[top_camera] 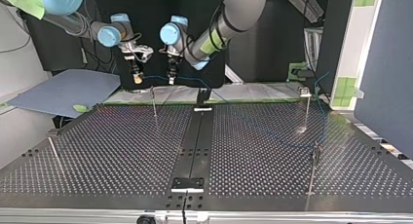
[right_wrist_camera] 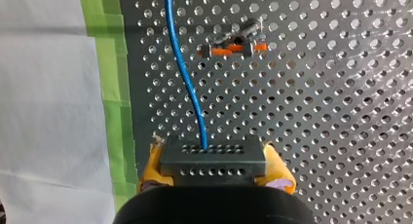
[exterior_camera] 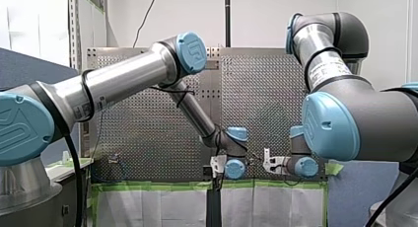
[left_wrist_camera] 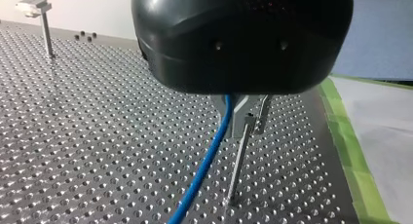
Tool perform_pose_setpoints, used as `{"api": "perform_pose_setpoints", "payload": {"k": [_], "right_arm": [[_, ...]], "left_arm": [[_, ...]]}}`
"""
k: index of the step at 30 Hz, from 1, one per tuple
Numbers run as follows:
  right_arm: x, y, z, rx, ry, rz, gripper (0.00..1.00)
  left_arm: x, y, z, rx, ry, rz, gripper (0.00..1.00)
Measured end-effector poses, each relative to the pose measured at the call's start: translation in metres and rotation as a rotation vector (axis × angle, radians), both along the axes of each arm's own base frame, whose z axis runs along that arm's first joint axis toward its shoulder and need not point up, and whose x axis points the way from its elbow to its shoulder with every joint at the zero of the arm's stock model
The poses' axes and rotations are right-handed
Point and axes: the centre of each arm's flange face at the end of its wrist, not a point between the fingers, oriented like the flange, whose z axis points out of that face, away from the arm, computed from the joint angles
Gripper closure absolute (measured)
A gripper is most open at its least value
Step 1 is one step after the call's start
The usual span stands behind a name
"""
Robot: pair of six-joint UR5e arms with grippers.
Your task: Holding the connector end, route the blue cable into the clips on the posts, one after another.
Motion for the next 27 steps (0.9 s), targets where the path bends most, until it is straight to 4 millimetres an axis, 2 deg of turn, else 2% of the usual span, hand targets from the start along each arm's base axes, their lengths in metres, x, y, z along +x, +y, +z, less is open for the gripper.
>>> {"api": "perform_pose_setpoints", "payload": {"k": [11, 14, 21, 27], "right_arm": [[-0.022, -0.028, 0.006, 0.012, 0.012, -0.034, 1.00], [-0.028, -0.032, 0.007, 0.012, 0.006, -0.033, 1.00], [-0.034, -0.037, 0.009, 0.010, -0.016, 0.007, 1.00], [-0.037, -0.040, 0.010, 0.005, -0.028, 0.031, 1.00]], "left_arm": [[0.007, -0.013, 0.001, -0.021, -0.020, -0.010, 1.00], [0.010, -0.014, -0.004, -0.018, -0.016, -0.018, 1.00], [0.011, -0.029, -0.010, -0.015, -0.010, -0.050, 1.00], [0.016, -0.035, -0.025, 0.006, 0.011, -0.067, 1.00]]}}
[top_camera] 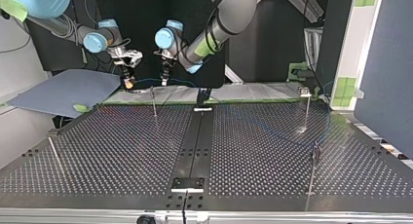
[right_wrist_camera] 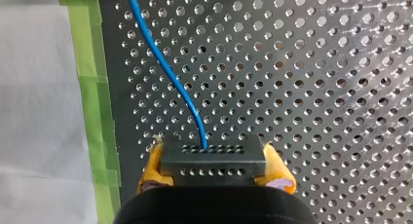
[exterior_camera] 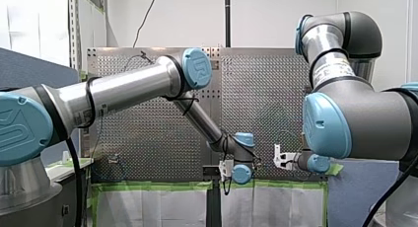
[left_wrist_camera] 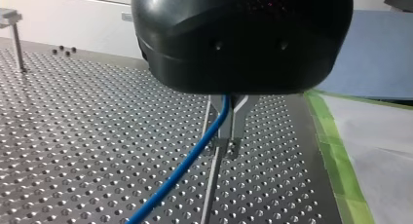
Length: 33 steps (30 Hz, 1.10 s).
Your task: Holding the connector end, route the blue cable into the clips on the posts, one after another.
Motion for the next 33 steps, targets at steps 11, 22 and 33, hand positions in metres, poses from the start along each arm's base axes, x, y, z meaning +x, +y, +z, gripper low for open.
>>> {"api": "perform_pose_setpoints", "payload": {"k": [11, 22, 33], "right_arm": [[-0.014, -0.010, 0.002, -0.007, -0.037, -0.011, 1.00], [-0.031, -0.020, 0.003, -0.011, -0.061, -0.043, 1.00], [-0.038, -0.031, -0.013, 0.001, -0.038, -0.049, 1.00]], "left_arm": [[0.025, -0.010, 0.008, -0.017, -0.013, 0.003, 1.00], [0.024, -0.010, -0.006, -0.002, 0.004, -0.016, 1.00], [0.024, -0.007, -0.023, -0.004, 0.012, -0.029, 1.00]]}}
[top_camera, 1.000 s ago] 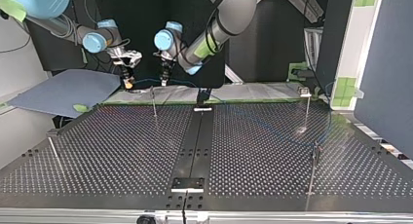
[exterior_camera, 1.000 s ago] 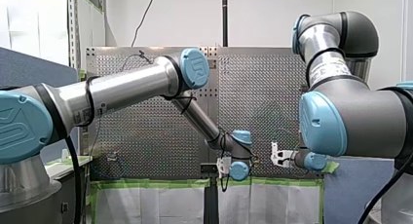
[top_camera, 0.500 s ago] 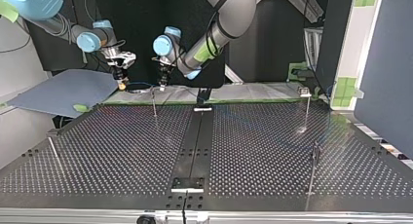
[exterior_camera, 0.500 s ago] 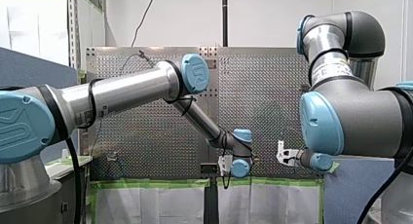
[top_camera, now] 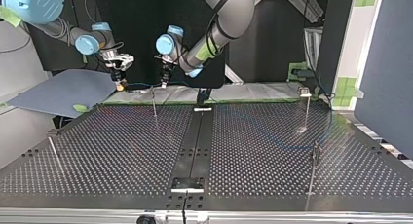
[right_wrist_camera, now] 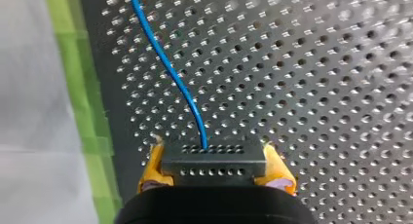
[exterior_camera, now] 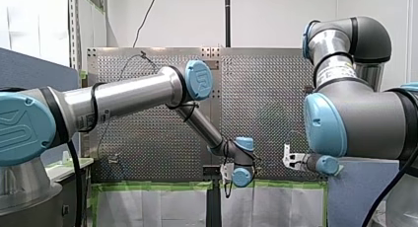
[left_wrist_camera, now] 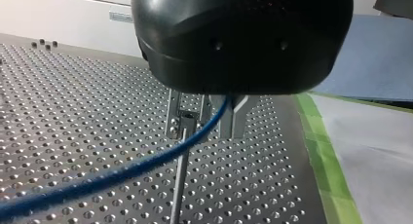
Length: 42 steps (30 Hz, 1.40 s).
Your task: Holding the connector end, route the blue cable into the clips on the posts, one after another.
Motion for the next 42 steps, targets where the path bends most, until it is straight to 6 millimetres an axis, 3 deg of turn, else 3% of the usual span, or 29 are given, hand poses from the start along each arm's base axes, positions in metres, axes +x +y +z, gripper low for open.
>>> {"api": "perform_pose_setpoints", "payload": {"k": [15, 31, 42], "right_arm": [[-0.003, -0.017, 0.004, -0.028, 0.026, -0.002, 1.00], [0.011, -0.028, 0.012, -0.060, 0.019, 0.033, 1.00], [0.012, -0.028, 0.010, -0.061, 0.008, 0.046, 1.00]], "left_arm": [[0.004, -0.009, 0.010, -0.031, -0.011, -0.014, 1.00], [0.034, 0.001, 0.017, -0.075, -0.013, -0.016, 1.00], [0.042, -0.001, -0.004, -0.085, 0.027, -0.026, 1.00]]}}
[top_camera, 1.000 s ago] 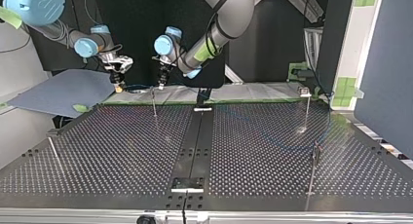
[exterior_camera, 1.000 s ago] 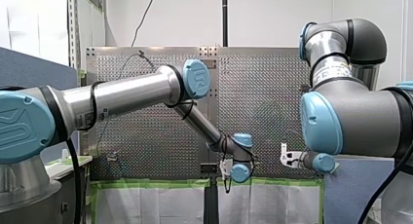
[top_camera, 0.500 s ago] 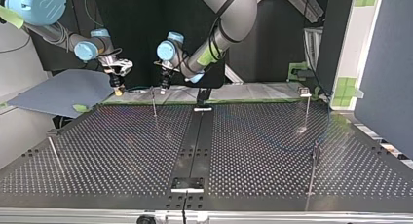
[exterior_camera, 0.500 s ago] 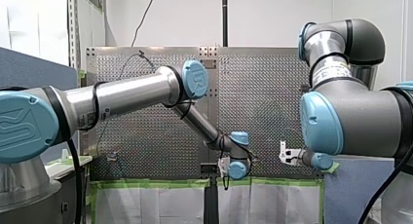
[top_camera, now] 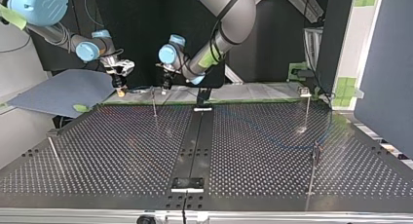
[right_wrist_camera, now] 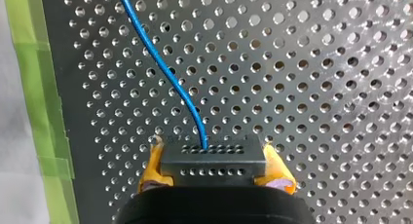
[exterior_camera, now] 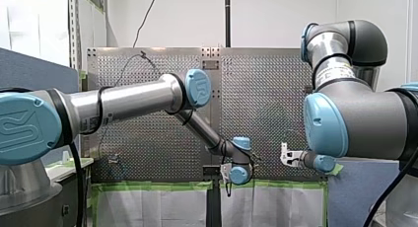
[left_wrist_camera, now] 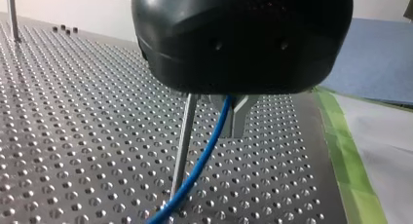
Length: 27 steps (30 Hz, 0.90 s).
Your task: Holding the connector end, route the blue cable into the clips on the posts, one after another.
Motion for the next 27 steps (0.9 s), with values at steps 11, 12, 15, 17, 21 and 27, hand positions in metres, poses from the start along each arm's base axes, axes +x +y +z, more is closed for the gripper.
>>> {"api": "perform_pose_setpoints", "payload": {"k": [11, 12, 15, 17, 21, 27], "right_arm": [[-0.002, -0.007, -0.020, 0.011, 0.014, -0.004, 1.00], [-0.002, -0.009, -0.020, 0.007, 0.017, -0.005, 1.00], [-0.002, -0.016, -0.016, -0.008, 0.025, -0.012, 1.00], [-0.001, -0.021, -0.014, -0.018, 0.028, -0.014, 1.00], [0.001, -0.029, -0.009, -0.035, 0.030, -0.016, 1.00], [0.004, -0.038, -0.002, -0.058, 0.036, -0.019, 1.00]], "left_arm": [[0.019, 0.001, 0.009, -0.026, -0.011, -0.003, 1.00], [0.020, 0.002, 0.010, -0.029, -0.011, -0.004, 1.00], [0.025, 0.004, 0.011, -0.034, -0.011, -0.004, 1.00], [0.029, 0.007, 0.011, -0.038, -0.010, -0.004, 1.00], [0.039, 0.014, 0.012, -0.053, -0.006, -0.005, 1.00], [0.053, 0.022, 0.015, -0.087, 0.004, -0.023, 1.00]]}}
